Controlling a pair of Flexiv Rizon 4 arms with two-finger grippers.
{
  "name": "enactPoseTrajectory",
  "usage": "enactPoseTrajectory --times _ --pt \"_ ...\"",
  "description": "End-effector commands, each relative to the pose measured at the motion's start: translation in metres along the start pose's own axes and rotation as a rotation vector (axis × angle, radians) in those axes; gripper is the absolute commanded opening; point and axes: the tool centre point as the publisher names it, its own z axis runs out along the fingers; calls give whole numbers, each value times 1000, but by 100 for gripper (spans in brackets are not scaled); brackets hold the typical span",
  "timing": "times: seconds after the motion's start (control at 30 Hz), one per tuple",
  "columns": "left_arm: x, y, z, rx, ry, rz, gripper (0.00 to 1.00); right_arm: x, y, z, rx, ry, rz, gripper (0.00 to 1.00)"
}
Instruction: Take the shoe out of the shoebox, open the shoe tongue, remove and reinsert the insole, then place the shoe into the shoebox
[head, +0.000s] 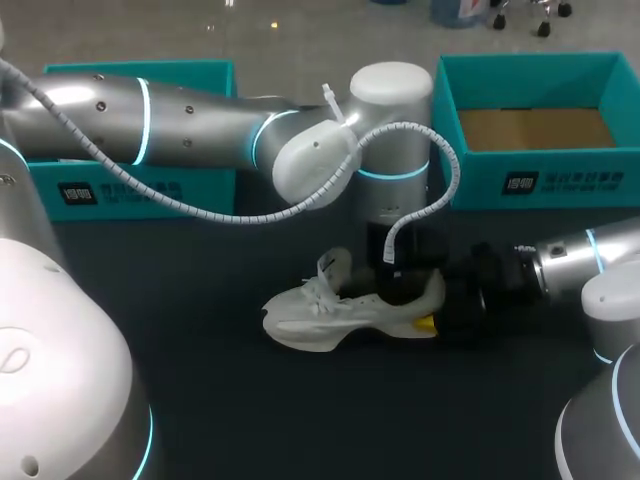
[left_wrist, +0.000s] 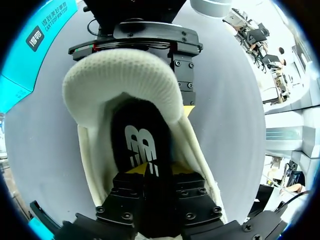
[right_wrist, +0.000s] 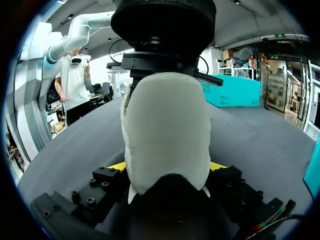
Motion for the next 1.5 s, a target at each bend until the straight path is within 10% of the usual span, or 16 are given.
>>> enactPoseTrajectory --times 0.03,0.57,1.5 --pt "-3 -5 32 -26 -52 -20 0 -3 -2 4 1 0 3 0" --pt "-4 15 -6 -5 -222 -94 0 -3 -2 4 1 0 3 0" --pt "14 29 -69 228 -175 -46 0 -3 -2 4 1 0 3 0"
